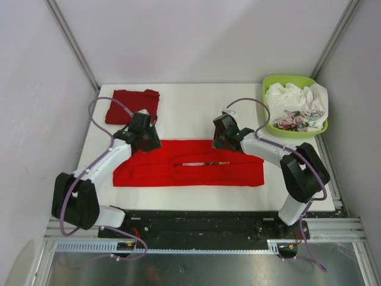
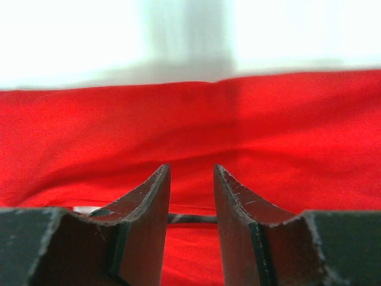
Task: Fold and stack the t-shirts
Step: Fold the other side of the tshirt into a rectangle
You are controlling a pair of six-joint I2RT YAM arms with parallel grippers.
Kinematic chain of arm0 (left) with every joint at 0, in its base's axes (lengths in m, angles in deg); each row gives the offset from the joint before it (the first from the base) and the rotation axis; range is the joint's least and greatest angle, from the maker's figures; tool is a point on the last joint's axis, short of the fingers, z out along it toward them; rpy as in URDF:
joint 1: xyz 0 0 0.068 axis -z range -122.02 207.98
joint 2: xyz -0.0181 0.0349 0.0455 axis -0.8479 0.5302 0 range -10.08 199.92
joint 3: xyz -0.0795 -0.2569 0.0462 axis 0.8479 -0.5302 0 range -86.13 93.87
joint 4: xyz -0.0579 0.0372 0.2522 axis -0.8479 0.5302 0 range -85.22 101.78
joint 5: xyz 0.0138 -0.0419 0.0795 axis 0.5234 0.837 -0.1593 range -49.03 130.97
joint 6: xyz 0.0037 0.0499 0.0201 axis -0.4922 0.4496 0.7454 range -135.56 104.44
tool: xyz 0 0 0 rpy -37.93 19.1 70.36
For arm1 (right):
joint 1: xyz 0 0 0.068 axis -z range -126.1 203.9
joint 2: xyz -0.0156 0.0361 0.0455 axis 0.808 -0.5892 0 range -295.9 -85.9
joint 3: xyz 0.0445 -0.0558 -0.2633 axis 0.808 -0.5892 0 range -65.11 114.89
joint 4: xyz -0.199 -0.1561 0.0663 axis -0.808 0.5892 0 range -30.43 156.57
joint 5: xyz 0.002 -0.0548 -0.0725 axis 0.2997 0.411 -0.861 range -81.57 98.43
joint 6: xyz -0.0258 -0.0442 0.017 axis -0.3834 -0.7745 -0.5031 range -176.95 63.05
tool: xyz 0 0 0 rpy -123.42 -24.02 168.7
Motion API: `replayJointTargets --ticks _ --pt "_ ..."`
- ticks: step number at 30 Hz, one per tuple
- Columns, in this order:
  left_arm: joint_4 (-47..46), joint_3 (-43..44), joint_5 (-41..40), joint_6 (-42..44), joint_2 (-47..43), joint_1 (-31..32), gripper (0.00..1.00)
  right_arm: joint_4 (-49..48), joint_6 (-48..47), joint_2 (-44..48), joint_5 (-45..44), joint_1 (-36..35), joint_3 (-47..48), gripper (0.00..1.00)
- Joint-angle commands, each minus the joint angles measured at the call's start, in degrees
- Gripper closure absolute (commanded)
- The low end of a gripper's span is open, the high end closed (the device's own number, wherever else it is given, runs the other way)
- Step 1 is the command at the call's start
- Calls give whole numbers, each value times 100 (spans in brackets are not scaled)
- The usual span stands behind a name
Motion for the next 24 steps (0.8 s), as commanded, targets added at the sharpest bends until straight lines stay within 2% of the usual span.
replayJointTargets --ticks 1,7,12,24 --pt "-490 -158 121 -790 255 491 61 224 -157 246 -163 209 -260 61" --pt "-1229 -56 206 -1125 1054 940 64 289 -234 466 -171 680 -598 62" --pt "-1319 194 272 -1132 1780 1265 70 319 -299 570 -142 931 -821 62" --pt "-1314 -292 319 -1046 1660 1594 73 348 -332 754 -39 1183 -1206 63"
